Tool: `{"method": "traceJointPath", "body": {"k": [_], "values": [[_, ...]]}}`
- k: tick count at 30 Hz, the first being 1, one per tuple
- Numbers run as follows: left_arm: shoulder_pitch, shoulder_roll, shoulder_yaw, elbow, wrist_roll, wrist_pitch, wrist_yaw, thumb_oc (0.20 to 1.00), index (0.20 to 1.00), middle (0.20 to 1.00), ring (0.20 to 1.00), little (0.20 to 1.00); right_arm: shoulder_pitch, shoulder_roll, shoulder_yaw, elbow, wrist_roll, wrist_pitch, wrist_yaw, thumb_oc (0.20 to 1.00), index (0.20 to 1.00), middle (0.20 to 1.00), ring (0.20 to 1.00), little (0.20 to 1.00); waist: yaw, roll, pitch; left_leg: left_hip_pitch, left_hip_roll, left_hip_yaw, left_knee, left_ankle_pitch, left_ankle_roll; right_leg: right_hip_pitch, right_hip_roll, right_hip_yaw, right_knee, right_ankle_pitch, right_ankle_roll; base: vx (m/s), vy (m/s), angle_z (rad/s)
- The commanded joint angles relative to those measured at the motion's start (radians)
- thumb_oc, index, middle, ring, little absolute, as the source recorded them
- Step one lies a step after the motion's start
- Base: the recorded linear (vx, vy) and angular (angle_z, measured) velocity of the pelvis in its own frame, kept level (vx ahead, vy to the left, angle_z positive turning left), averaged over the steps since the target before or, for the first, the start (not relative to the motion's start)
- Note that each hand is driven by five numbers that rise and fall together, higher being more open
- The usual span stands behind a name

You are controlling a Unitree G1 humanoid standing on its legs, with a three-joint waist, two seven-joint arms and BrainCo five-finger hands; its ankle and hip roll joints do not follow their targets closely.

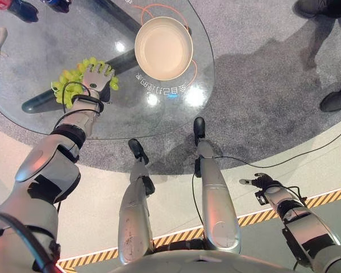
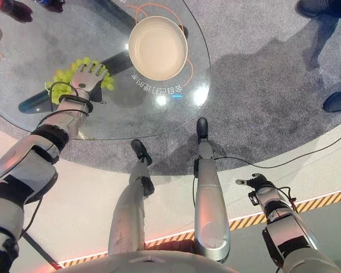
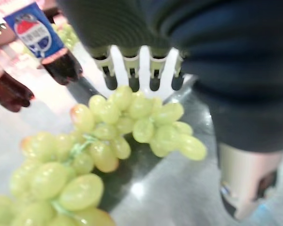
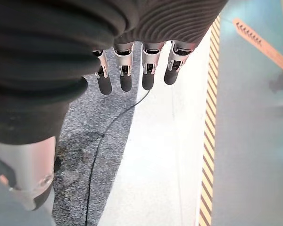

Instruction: Pick up fruits into the plate

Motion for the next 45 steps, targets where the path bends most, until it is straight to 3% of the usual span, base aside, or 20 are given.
{"method": "traceJointPath", "body": {"k": [1, 4, 12, 19, 28, 30, 33, 36, 37, 38, 43, 45], "values": [[-0.063, 0.069, 0.088, 0.099, 0.063, 0.128, 0.117, 1.0, 1.0, 1.0, 1.0, 1.0, 0.06, -0.028, 0.03, 0.001, 0.035, 0.004, -0.012, 1.0, 1.0, 1.0, 1.0, 1.0, 0.004, -0.058, 0.005, -0.136, -0.033, -0.013, 0.179, -0.111, -0.017, -0.03, 0.07, -0.053, 0.085, -0.098, -0.029, 0.0, 0.0, 0.0], [-0.07, 0.078, 0.127, 0.124, 0.085, 0.157, 0.204, 1.0, 1.0, 1.0, 1.0, 1.0, 0.07, -0.02, 0.039, 0.002, 0.04, -0.008, -0.002, 1.0, 1.0, 1.0, 1.0, 1.0, 0.006, -0.067, 0.005, -0.157, -0.034, -0.019, 0.189, -0.11, -0.017, -0.046, 0.072, -0.054, 0.09, -0.097, -0.032, 0.02, -0.02, 0.01], [-0.098, 0.09, 0.166, 0.163, 0.11, 0.186, 0.315, 1.0, 1.0, 1.0, 1.0, 1.0, 0.077, -0.012, 0.062, -0.02, 0.056, -0.036, -0.021, 1.0, 1.0, 1.0, 1.0, 1.0, 0.006, -0.076, 0.005, -0.215, -0.031, -0.033, 0.218, -0.113, -0.019, -0.096, 0.076, -0.047, 0.11, -0.1, -0.037, 0.01, 0.0, 0.01], [-0.131, 0.098, 0.149, 0.174, 0.117, 0.181, 0.339, 1.0, 1.0, 1.0, 1.0, 1.0, 0.086, -0.018, 0.068, -0.03, 0.064, -0.05, -0.018, 1.0, 1.0, 1.0, 1.0, 1.0, -0.001, -0.08, 0.005, -0.252, -0.029, -0.038, 0.238, -0.119, -0.016, -0.133, 0.078, -0.036, 0.122, -0.1, -0.038, 0.01, 0.002, 0.0], [-0.165, 0.097, 0.133, 0.153, 0.093, 0.114, 0.449, 1.0, 1.0, 1.0, 1.0, 1.0, 0.095, -0.015, 0.08, -0.038, 0.065, -0.062, -0.009, 1.0, 1.0, 1.0, 1.0, 1.0, -0.007, -0.083, 0.005, -0.276, -0.028, -0.038, 0.25, -0.125, -0.015, -0.156, 0.074, -0.027, 0.122, -0.094, -0.034, 0.0, 0.0, 0.0], [-0.174, 0.095, 0.13, 0.152, 0.109, 0.062, 0.454, 1.0, 1.0, 1.0, 1.0, 1.0, 0.097, -0.014, 0.079, -0.034, 0.065, -0.069, -0.008, 1.0, 1.0, 1.0, 1.0, 1.0, -0.009, -0.083, 0.005, -0.276, -0.028, -0.037, 0.253, -0.127, -0.015, -0.156, 0.073, -0.027, 0.122, -0.094, -0.033, 0.0, 0.0, 0.0], [-0.187, 0.09, 0.099, 0.144, 0.135, 0.015, 0.389, 1.0, 1.0, 1.0, 1.0, 1.0, 0.101, -0.016, 0.078, -0.041, 0.065, -0.069, -0.007, 1.0, 1.0, 1.0, 1.0, 1.0, -0.013, -0.083, 0.005, -0.276, -0.027, -0.033, 0.255, -0.128, -0.017, -0.157, 0.07, -0.028, 0.122, -0.09, -0.031, 0.0, 0.0, 0.0], [-0.193, 0.089, 0.055, 0.14, 0.135, -0.033, 0.256, 1.0, 1.0, 1.0, 1.0, 1.0, 0.101, -0.021, 0.073, -0.047, 0.069, -0.071, -0.007, 1.0, 1.0, 1.0, 1.0, 1.0, -0.02, -0.08, 0.005, -0.27, -0.026, -0.022, 0.252, -0.129, -0.017, -0.154, 0.065, -0.031, 0.116, -0.084, -0.026, 0.0, 0.027, 0.0], [-0.197, 0.087, 0.026, 0.133, 0.138, -0.08, 0.169, 1.0, 1.0, 1.0, 1.0, 1.0, 0.101, -0.027, 0.068, -0.049, 0.068, -0.073, -0.006, 1.0, 1.0, 1.0, 1.0, 1.0, -0.025, -0.076, 0.005, -0.268, -0.025, -0.015, 0.254, -0.131, -0.016, -0.155, 0.063, -0.032, 0.116, -0.083, -0.025, 0.07, 0.065, 0.0], [-0.186, 0.081, 0.004, 0.125, 0.156, -0.097, 0.125, 1.0, 1.0, 1.0, 1.0, 1.0, 0.11, -0.032, 0.068, -0.053, 0.066, -0.069, -0.005, 1.0, 1.0, 1.0, 1.0, 1.0, -0.026, -0.07, 0.005, -0.248, -0.023, -0.021, 0.27, -0.169, -0.025, -0.135, 0.065, -0.029, 0.13, -0.116, -0.017, 0.07, 0.087, -0.01], [-0.2, 0.085, -0.075, 0.081, 0.139, -0.142, -0.005, 1.0, 1.0, 1.0, 1.0, 1.0, 0.12, -0.057, 0.053, -0.059, 0.056, -0.07, 0.009, 1.0, 1.0, 1.0, 1.0, 1.0, -0.038, -0.052, 0.005, -0.255, -0.027, -0.01, 0.299, -0.183, -0.018, -0.149, 0.06, -0.021, 0.158, -0.123, -0.015, 0.03, 0.053, -0.01], [-0.212, 0.088, -0.112, 0.062, 0.089, -0.167, -0.126, 1.0, 1.0, 1.0, 1.0, 1.0, 0.122, -0.068, 0.048, -0.064, 0.058, -0.075, 0.013, 1.0, 1.0, 1.0, 1.0, 1.0, -0.045, -0.043, 0.005, -0.257, -0.028, -0.002, 0.307, -0.187, -0.018, -0.153, 0.056, -0.017, 0.161, -0.122, -0.014, 0.01, 0.058, 0.01]]}}
